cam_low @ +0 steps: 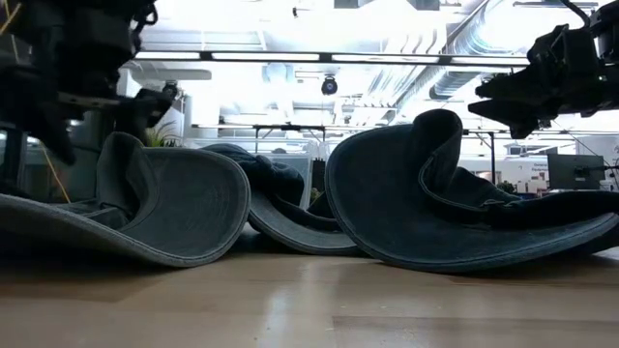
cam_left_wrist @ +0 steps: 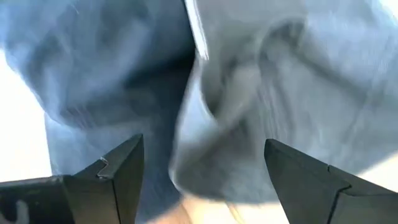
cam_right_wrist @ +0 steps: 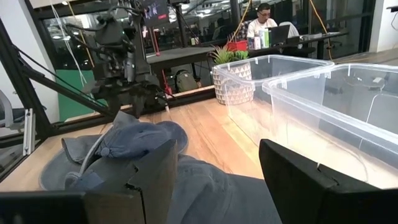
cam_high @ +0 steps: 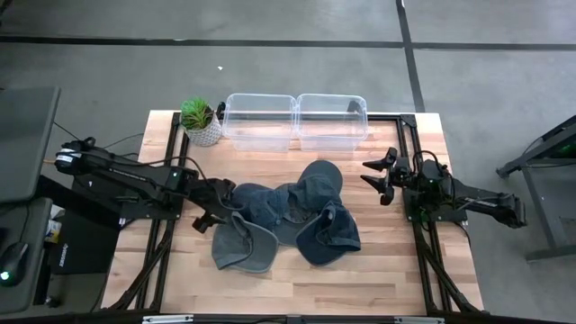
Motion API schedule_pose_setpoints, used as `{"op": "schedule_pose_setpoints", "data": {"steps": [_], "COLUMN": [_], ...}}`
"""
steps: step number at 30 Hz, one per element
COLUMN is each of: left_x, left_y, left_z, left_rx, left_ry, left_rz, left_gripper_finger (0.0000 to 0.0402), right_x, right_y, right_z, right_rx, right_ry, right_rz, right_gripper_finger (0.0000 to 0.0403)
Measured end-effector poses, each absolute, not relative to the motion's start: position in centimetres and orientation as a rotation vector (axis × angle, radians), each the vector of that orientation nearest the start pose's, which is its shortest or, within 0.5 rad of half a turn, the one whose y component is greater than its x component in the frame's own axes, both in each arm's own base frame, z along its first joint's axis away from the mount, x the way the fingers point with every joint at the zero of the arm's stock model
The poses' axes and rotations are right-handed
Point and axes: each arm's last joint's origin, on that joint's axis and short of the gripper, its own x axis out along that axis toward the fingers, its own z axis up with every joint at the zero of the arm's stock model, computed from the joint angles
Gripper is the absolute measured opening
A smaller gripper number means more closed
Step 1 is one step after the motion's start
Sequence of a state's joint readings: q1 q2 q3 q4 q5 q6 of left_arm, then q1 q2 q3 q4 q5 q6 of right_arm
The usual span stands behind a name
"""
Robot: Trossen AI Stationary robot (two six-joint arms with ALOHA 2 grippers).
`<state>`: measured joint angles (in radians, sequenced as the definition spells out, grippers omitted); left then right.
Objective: Pick & Place hat
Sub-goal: Put the left gray cap into the left transparent bin
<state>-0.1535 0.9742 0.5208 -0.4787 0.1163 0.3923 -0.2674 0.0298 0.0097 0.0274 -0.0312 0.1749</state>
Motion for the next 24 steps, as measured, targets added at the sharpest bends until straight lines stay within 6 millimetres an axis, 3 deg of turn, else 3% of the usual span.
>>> {"op": "schedule_pose_setpoints", "data": {"steps": [7,24], "left_x": [18.0,20.2], "left_y": [-3.2,-3.9], "left_z": [17.8,16.9], "left_rx": [0.413,0.450], "left_ry": [0.780,0.682], "left_rz": [-0.428,-0.494], "left_gripper_finger": [0.0276,0.0276], "right_x": [9.6,9.7], "right_y": [-2.5,-2.6], "right_z": [16.7,16.5], "right_rx": [0.174,0.176], "right_ry": [-0.024,-0.006], "right_rz": [-0.236,-0.236], "right_gripper_finger": [0.0222,0.0222]}}
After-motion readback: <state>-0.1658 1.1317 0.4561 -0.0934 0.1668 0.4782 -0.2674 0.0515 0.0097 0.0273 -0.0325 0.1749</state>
